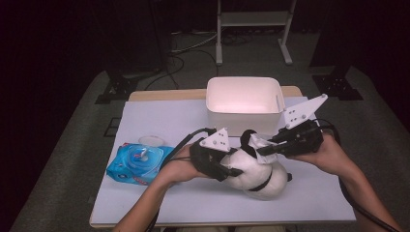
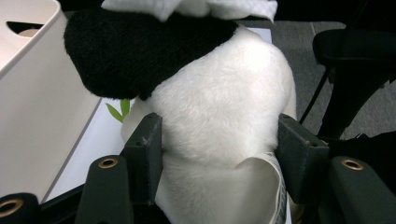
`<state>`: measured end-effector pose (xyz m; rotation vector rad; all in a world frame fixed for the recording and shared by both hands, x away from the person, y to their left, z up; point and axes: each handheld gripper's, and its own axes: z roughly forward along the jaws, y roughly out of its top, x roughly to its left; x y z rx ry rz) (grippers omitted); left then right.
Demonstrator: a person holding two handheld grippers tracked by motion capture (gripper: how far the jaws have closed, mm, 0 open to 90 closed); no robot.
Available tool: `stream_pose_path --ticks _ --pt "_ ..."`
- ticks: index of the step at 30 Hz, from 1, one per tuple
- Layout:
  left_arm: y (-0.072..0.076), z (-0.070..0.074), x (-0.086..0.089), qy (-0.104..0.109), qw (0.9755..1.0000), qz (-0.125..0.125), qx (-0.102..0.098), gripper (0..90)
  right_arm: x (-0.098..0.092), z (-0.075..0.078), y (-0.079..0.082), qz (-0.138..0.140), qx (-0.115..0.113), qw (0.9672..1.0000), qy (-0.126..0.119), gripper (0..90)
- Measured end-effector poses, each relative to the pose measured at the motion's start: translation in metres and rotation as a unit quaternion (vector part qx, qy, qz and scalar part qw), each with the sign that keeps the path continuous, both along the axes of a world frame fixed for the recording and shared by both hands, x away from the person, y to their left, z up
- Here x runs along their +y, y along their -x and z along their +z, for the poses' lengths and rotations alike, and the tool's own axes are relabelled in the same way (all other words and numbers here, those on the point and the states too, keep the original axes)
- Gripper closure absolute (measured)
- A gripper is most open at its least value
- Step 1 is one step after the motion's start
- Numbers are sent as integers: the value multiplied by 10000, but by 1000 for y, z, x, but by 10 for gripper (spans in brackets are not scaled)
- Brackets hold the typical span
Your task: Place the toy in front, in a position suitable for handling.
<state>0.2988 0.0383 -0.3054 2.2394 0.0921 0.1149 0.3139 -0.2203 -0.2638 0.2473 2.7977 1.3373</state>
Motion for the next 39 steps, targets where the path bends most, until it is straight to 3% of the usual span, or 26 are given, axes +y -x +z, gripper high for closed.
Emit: stream_pose_path --ticks 6,13,20,22,28,34,39 --pt "0 -5 -4 33 10000 30 -26 297 -7 -15 -1 -97 212 9997 34 819" --pt "2 -7 -4 100 9999 1 28 195 -13 -18 0 -152 249 9996 57 823" --pt "2 -21 7 238 9996 74 149 153 -15 -17 3 -196 162 9996 125 823" --pt "2 -23 7 299 9995 55 83 164 -16 -19 3 -226 217 9995 100 823" --pt "0 -24 7 370 9992 67 137 431 -20 -23 3 -267 219 9994 -21 822" --pt "-1 -13 7 426 9990 117 -22 511 -24 -20 1 -288 220 9991 -213 820" --pt "-2 -5 1 291 9995 15 -94 515 -29 -16 3 -325 202 9988 -302 820"
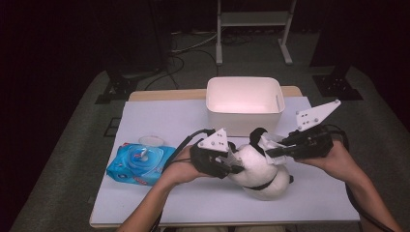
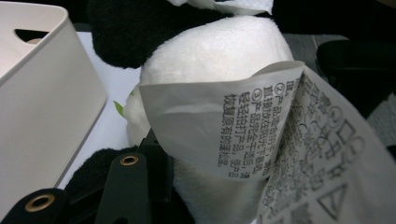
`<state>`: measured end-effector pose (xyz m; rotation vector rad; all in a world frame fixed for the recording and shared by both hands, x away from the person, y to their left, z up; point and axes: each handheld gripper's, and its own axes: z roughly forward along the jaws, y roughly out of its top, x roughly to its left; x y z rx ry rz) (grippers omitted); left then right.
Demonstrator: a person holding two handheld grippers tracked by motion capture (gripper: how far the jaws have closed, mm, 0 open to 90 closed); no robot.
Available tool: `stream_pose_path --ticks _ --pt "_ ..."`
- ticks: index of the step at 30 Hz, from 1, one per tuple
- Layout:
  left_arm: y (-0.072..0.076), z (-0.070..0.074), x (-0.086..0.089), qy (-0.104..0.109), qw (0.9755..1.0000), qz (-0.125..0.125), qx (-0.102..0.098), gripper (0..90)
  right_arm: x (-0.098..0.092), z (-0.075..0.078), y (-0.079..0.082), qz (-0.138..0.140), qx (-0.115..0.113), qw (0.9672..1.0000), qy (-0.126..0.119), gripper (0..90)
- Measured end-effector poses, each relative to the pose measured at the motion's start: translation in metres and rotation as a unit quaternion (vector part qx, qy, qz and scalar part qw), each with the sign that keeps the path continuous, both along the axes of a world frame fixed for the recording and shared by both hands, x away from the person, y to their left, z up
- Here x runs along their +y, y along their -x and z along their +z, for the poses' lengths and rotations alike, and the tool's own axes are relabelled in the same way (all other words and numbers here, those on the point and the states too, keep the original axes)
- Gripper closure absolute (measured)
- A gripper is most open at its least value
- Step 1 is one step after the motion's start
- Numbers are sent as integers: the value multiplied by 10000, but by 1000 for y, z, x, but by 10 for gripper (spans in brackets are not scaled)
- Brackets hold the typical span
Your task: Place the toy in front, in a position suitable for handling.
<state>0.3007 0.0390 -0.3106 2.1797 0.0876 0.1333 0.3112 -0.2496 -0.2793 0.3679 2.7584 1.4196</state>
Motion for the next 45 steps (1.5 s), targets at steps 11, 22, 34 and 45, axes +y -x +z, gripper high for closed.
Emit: stream_pose_path --ticks 11,22,34,45 --pt "3 12 -21 -91 9996 -183 -187 516 11 20 8 101 -293 9985 450 816" --pt "3 6 -16 64 9997 -170 -131 419 7 8 5 -23 -140 9974 711 822" --pt "-4 -21 -3 168 9996 136 162 356 -21 0 8 -277 -50 9979 582 822" --pt "-10 -52 -11 116 9983 205 524 280 -27 -2 11 -294 -3 9983 503 822"
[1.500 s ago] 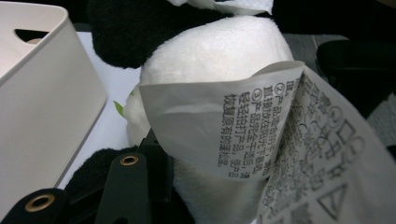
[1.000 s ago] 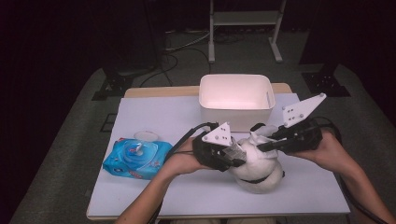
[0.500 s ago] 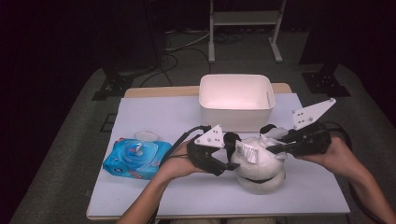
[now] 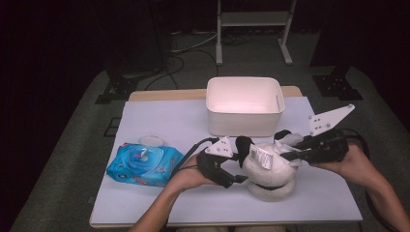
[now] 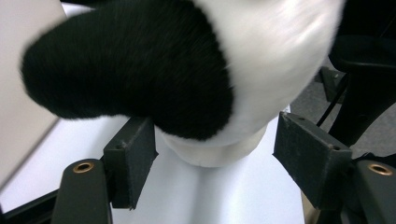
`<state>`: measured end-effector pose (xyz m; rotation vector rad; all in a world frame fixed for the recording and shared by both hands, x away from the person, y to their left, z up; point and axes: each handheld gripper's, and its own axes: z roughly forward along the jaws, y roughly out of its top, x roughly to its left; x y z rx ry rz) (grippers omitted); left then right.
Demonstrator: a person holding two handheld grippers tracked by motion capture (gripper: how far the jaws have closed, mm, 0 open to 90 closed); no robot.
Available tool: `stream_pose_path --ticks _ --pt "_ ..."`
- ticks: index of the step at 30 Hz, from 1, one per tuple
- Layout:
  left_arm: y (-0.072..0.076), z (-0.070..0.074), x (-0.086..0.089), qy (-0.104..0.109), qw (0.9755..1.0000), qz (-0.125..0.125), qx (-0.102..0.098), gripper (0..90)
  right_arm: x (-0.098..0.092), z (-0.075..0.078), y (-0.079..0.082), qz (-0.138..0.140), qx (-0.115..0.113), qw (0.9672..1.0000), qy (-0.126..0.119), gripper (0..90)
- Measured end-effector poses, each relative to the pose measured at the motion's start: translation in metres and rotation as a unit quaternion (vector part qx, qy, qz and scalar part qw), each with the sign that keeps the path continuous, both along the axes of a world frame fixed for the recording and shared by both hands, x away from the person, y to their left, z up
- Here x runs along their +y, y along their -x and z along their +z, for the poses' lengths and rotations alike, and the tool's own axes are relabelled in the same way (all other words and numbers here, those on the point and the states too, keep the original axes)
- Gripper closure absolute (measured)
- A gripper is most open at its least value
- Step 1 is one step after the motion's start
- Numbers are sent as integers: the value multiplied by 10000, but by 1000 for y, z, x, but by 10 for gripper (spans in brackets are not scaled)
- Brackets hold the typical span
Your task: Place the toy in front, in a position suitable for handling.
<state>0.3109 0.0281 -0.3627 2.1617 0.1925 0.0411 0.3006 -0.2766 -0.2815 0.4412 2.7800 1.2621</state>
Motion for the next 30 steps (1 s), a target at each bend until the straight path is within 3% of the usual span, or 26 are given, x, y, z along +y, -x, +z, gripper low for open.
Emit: stream_pose_path --ticks 2,5,8,20,25,27,30 --pt "-2 -2 -2 190 9998 -37 65 281 1 0 0 45 6 10000 -8 822" --pt "-3 0 -2 332 9994 -106 -11 328 2 0 0 24 -15 10000 -14 821" --pt "-3 5 -1 322 9993 -164 50 347 1 0 0 36 31 9999 -143 821" --pt "0 25 17 237 9996 -60 -172 354 13 3 -4 257 18 9987 -449 821" --pt "2 36 29 206 9993 8 -302 352 21 1 -6 304 24 9985 -458 820" --pt "2 36 32 148 9994 11 -316 350 24 0 -7 319 18 9986 -417 820" --pt "2 30 33 233 9994 27 -240 322 27 -1 -7 337 29 9987 -392 820"
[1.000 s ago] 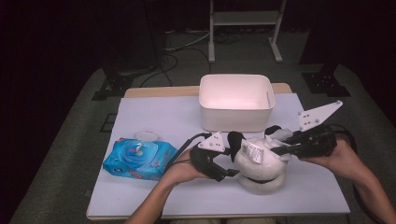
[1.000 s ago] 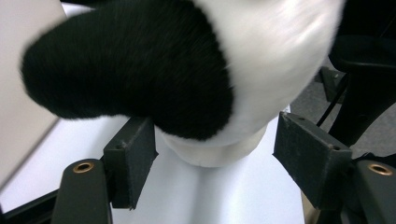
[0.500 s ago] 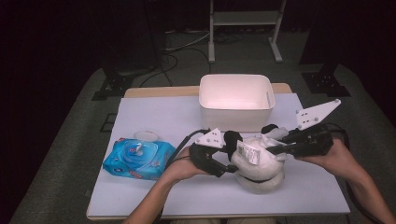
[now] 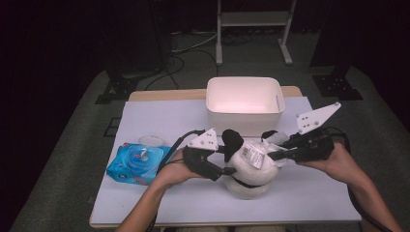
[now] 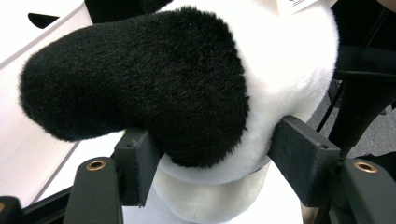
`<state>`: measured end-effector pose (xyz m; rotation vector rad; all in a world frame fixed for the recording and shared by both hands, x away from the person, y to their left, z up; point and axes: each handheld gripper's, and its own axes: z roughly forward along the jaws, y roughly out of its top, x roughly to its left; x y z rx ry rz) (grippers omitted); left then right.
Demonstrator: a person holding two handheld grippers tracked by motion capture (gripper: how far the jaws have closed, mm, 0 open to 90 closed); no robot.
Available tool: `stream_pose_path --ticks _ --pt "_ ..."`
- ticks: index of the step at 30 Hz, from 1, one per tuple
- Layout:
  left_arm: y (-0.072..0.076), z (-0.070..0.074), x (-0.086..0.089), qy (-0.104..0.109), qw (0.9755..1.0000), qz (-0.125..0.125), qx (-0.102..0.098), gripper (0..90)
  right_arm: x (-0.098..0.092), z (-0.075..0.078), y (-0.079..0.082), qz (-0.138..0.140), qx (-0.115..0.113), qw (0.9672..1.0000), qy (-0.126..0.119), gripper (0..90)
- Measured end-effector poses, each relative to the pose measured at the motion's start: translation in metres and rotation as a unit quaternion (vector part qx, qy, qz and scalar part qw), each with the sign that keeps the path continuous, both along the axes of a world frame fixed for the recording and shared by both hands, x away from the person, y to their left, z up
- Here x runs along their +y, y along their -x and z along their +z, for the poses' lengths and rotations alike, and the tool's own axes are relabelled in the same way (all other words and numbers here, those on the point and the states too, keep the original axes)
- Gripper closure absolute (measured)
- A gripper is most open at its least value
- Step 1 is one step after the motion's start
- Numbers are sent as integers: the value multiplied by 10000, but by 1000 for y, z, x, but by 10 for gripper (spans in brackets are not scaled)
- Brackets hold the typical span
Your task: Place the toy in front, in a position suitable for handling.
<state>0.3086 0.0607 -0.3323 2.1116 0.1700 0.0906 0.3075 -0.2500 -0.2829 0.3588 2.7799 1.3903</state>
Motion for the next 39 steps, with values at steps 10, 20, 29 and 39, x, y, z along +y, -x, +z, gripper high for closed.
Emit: stream_pose_path --ticks 10,20,29,39 --pt "-1 -8 -8 80 9999 27 101 267 4 7 3 -5 -98 9994 322 819" --pt "5 -7 -12 179 9997 -145 -93 447 -10 9 5 -97 -95 9993 347 819" --pt "7 -3 -20 -17 9995 -248 -212 447 5 20 4 43 -236 9989 402 819" --pt "9 -4 -20 81 9991 -317 -253 453 -18 13 -2 -262 -70 9991 315 819"
